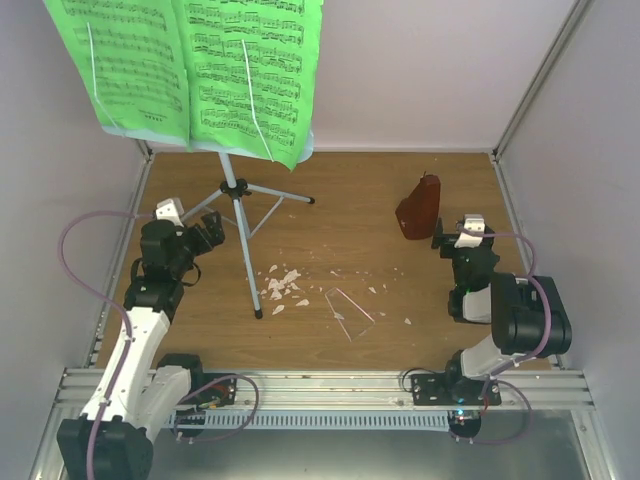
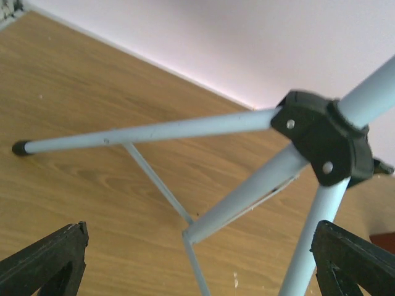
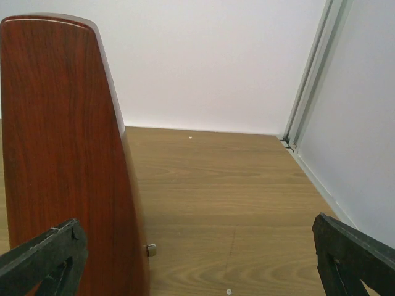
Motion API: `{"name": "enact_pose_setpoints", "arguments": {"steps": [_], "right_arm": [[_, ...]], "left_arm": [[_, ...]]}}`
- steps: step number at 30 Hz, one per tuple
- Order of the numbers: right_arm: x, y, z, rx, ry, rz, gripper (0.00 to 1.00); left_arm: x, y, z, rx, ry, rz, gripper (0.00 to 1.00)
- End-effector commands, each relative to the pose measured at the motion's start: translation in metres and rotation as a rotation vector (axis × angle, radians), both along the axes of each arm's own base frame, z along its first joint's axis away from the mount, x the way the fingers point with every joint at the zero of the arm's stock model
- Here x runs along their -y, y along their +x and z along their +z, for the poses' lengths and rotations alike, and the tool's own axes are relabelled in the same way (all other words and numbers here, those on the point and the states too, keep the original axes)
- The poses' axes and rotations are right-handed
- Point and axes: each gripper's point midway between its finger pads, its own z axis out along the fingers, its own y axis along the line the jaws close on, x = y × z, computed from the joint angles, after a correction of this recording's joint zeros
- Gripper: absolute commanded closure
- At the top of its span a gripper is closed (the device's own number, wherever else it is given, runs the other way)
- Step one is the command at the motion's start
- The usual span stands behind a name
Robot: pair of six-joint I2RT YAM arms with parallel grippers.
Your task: Pack up the instrument practice props
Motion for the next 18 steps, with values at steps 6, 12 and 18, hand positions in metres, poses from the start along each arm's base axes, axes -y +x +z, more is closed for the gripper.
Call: {"name": "enact_pose_setpoints", "arguments": {"steps": [6, 12, 18], "right_arm": [[-0.006, -0.002, 0.009, 0.039, -0.023, 0.030, 0.00], [0.008, -0.019, 0.034, 0.080, 0.021, -0.062, 0.00], [0.038, -0.023, 0.056, 0.026, 0.267, -0.259, 0.00]], "left_arm": [[0.037, -0.029, 0.009, -0.027, -0.024, -0.230, 0.01], [0.081, -0.053, 0.025, 0.051, -0.031, -0.468, 0.04], [0.107, -0.061, -0.004, -0.056, 0.003, -0.514, 0.11]]}}
